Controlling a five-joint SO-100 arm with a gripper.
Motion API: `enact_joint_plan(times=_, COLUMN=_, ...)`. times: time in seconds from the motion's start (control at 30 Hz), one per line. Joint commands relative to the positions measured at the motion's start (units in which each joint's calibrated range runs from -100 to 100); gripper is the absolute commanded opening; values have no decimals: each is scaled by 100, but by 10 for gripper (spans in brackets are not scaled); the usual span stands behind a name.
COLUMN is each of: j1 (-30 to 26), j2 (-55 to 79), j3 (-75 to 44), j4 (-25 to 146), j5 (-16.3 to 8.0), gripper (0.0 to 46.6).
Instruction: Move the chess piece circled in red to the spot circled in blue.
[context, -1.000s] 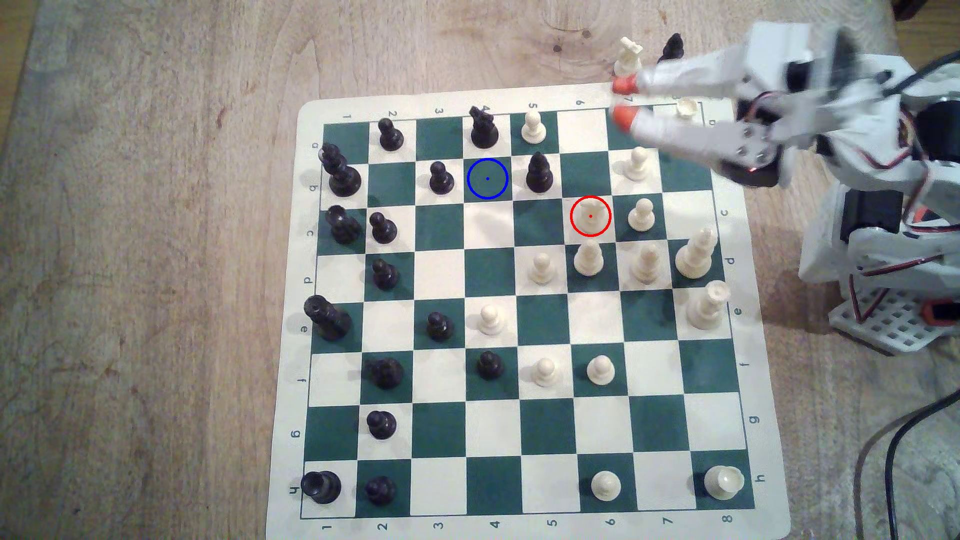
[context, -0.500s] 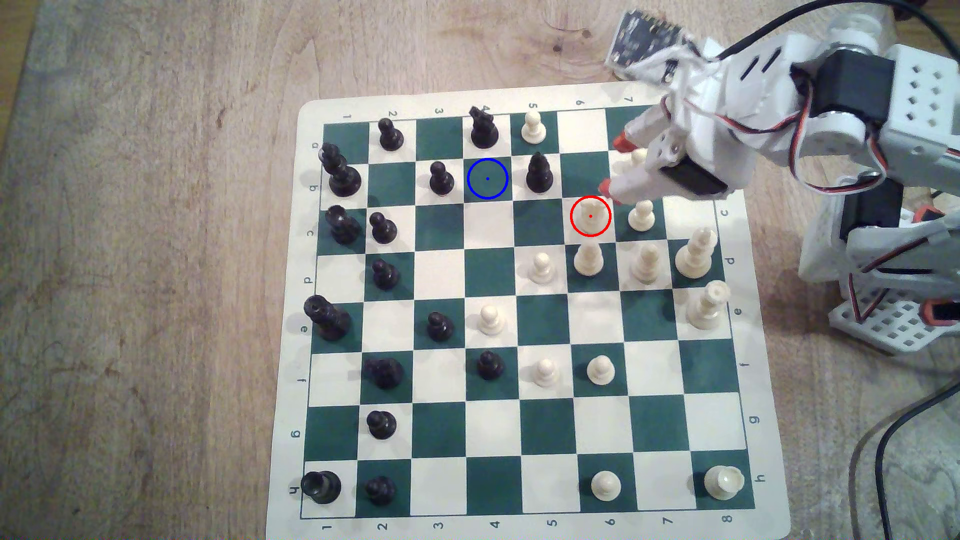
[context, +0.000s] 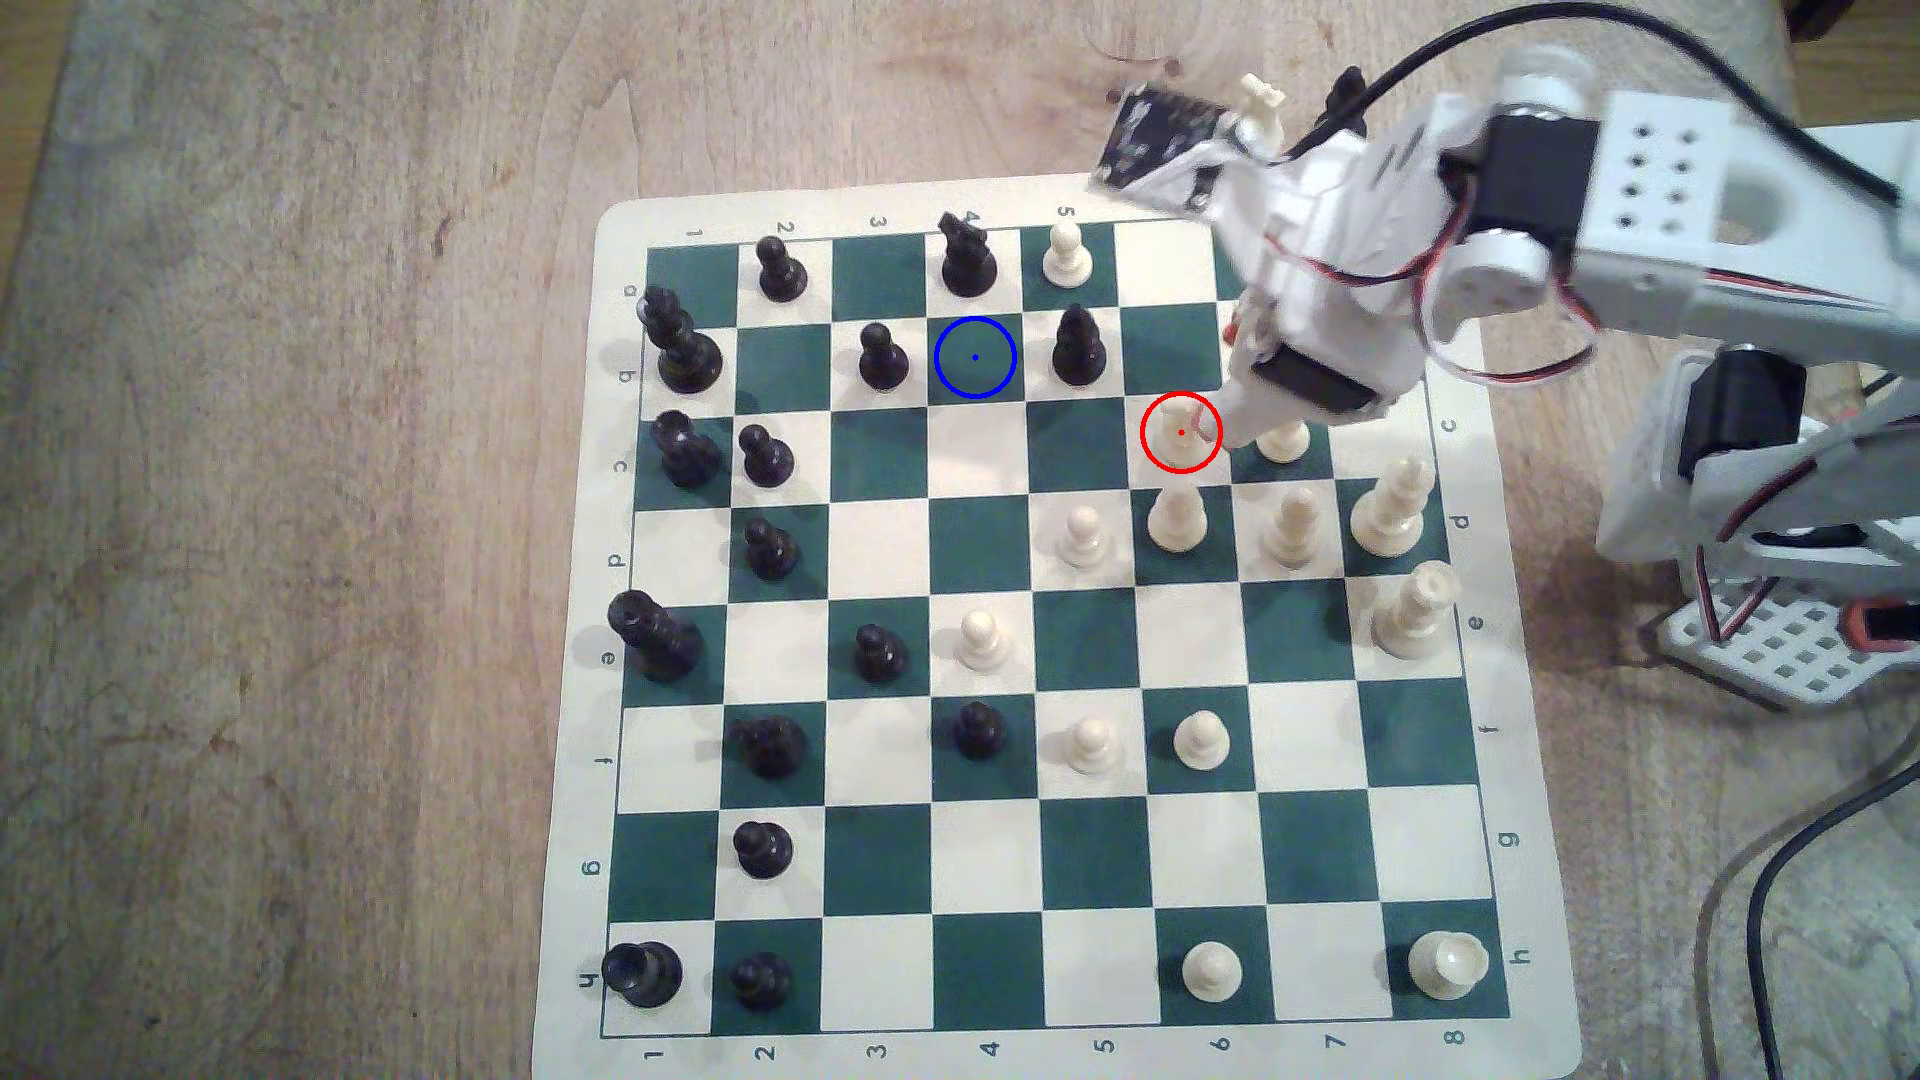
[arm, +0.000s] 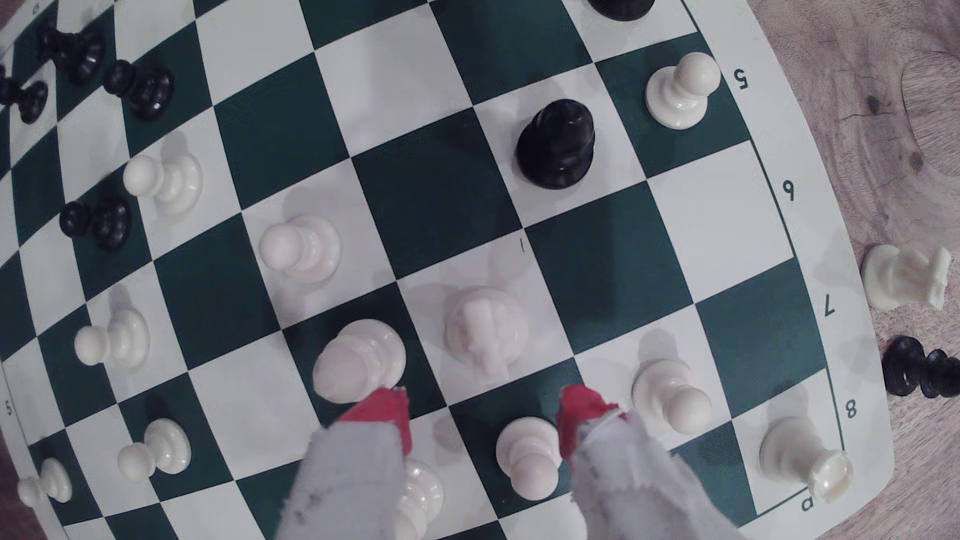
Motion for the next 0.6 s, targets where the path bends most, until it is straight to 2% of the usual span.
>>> enact_joint_plan(times=0.0, j1=19, j2=167, j3=-124, j4=-342, j5=317, gripper=155)
enact_joint_plan(times=0.1, j1=12, j2=320, j3=-51, j4=-490, j5=420, gripper=158)
enact_joint_plan(times=0.57, j1=-98, j2=965, j3=-51, j4=-891, j5=620, gripper=150)
